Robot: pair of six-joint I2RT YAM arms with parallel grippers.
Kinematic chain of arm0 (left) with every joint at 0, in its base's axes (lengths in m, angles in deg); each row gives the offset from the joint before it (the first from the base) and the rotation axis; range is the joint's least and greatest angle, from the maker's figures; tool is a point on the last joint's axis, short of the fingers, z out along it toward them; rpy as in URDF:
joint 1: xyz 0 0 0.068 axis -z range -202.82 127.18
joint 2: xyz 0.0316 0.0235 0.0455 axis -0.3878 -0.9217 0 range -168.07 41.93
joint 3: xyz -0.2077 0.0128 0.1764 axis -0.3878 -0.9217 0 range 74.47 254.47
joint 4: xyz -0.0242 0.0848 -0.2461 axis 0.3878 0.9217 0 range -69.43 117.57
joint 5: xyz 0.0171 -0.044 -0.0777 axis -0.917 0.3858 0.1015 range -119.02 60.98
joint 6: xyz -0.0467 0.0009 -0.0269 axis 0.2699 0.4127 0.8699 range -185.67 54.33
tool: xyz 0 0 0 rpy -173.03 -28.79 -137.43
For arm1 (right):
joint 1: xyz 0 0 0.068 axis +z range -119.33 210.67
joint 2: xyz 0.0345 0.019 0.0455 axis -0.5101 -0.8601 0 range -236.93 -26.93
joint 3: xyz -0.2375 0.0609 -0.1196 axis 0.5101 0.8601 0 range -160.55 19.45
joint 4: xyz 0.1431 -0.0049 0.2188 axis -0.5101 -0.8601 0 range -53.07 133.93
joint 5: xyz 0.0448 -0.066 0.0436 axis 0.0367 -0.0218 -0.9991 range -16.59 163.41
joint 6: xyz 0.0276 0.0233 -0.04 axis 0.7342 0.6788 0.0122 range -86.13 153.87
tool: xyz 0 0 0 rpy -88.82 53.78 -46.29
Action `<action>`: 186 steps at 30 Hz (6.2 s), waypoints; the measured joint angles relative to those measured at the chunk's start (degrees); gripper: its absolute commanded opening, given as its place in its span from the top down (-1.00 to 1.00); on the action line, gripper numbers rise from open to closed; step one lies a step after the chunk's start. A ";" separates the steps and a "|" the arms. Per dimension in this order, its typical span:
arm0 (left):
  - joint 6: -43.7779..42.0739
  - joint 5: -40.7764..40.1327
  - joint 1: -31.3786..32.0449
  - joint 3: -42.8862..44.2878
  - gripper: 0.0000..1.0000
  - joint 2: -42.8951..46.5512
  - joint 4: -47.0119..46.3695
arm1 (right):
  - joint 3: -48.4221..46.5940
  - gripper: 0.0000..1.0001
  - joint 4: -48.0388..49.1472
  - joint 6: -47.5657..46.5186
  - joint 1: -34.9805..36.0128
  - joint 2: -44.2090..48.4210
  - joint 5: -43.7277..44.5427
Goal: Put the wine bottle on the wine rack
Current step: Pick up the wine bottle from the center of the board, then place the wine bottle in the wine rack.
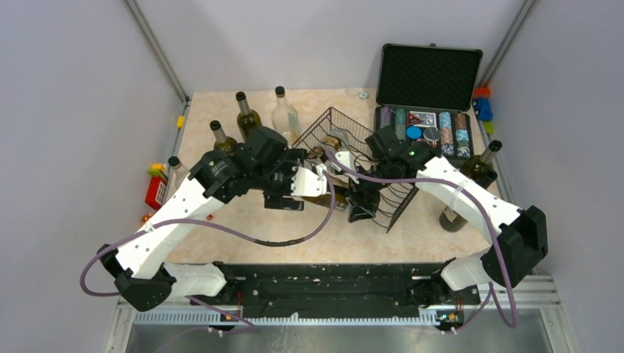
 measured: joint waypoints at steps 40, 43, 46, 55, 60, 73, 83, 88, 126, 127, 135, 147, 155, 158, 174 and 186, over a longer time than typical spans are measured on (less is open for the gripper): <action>-6.62 -13.94 6.58 -6.62 0.99 -3.82 -2.93 | 2.01 1.00 -0.26 -1.88 -0.24 0.07 0.70; -6.54 -14.19 6.58 -6.93 1.00 -3.96 -3.34 | 2.01 0.99 -0.22 -1.92 -0.26 0.07 0.98; -6.03 -14.49 6.60 -7.50 1.00 -3.96 -3.89 | 2.03 0.54 -0.22 -1.92 -0.26 0.07 1.49; -3.43 -15.08 6.84 -12.20 1.00 -1.29 -6.75 | 3.04 -0.86 1.46 -1.05 -0.15 0.20 2.25; -1.07 -15.58 6.10 -14.23 1.00 1.03 -6.38 | 3.04 -0.92 3.63 -0.37 -0.22 1.11 2.23; 0.24 -12.44 0.87 -19.17 1.00 7.78 -5.77 | 2.86 -0.92 4.57 -0.76 -0.22 3.43 3.19; 2.40 -11.78 -6.95 -22.53 1.00 12.39 -4.57 | 1.11 -0.91 3.23 -0.92 -0.24 5.22 6.29; 5.18 -12.61 -7.98 -26.49 1.00 15.72 -4.24 | 1.11 -0.90 2.84 -0.72 -0.55 6.49 7.54; 28.92 -5.01 -7.98 -45.40 1.00 13.73 -23.76 | 7.02 -0.89 10.38 4.17 -7.76 13.92 6.97; 28.89 -5.01 -7.98 -45.40 1.00 13.38 -24.09 | 7.04 -0.89 10.51 4.17 -7.76 13.92 6.95; 28.89 -5.05 -7.98 -45.40 1.00 10.29 -26.25 | 7.30 -0.89 10.64 4.17 -7.76 13.99 6.91; 29.97 -5.03 -7.98 -47.60 1.00 9.68 -31.74 | 7.67 -0.89 10.62 4.15 -7.76 13.99 6.32; 32.52 -3.87 -7.98 -49.55 1.00 8.76 -35.74 | 7.67 -0.89 10.60 4.15 -7.76 13.97 6.03; 34.03 -3.02 -7.98 -49.81 1.00 7.10 -37.81 | 7.67 -0.89 10.58 4.13 -7.76 13.97 5.92; 46.05 -0.33 -8.04 -50.03 1.00 -3.76 -50.36 | 7.67 -0.89 10.54 3.69 -7.76 13.57 5.97; 51.71 2.99 -8.02 -46.93 1.00 -11.76 -58.73 | 7.67 -0.89 10.14 3.48 -7.76 13.46 6.19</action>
